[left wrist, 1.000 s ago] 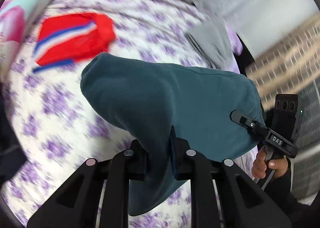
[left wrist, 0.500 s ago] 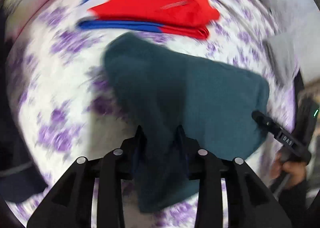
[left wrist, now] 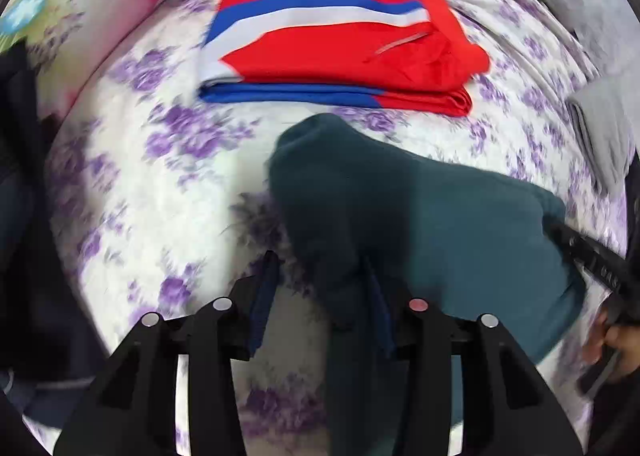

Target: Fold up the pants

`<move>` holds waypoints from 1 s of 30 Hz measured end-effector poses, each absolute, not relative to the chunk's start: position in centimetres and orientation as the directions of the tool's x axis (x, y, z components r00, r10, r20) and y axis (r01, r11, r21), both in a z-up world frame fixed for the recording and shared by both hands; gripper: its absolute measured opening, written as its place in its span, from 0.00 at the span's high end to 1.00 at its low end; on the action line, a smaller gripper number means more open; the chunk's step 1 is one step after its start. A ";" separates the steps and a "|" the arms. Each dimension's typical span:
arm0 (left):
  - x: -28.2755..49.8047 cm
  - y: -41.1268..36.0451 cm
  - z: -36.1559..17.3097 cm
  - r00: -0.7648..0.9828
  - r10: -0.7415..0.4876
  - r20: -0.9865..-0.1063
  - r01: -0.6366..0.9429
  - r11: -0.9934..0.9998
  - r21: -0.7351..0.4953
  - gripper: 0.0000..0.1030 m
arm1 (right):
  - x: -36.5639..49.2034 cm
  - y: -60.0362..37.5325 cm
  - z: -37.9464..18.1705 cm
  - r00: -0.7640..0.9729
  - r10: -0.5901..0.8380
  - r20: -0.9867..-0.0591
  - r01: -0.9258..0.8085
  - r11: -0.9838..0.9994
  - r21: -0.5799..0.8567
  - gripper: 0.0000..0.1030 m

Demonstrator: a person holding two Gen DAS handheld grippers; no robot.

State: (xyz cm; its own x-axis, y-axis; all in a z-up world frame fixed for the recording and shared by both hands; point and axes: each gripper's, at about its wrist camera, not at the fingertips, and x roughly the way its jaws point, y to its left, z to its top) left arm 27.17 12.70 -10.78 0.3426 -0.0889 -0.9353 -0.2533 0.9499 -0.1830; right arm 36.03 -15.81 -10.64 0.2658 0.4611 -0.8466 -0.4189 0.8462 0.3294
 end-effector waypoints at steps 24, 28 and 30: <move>12.5 3.4 -1.8 0.432 0.000 -0.902 -0.248 0.961 -0.119 0.17 | 18.7 -20.2 -2.3 0.426 0.353 -0.833 -0.351 0.913 0.208 0.19; 9.8 1.8 -0.5 0.452 0.026 -0.892 -0.226 0.970 -0.086 0.15 | 16.8 -20.4 -1.0 0.462 0.348 -0.816 -0.345 0.918 0.196 0.15; 8.8 1.4 0.2 0.465 0.031 -0.885 -0.229 0.970 -0.086 0.14 | 16.2 -20.3 -0.3 0.473 0.348 -0.809 -0.358 0.915 0.185 0.12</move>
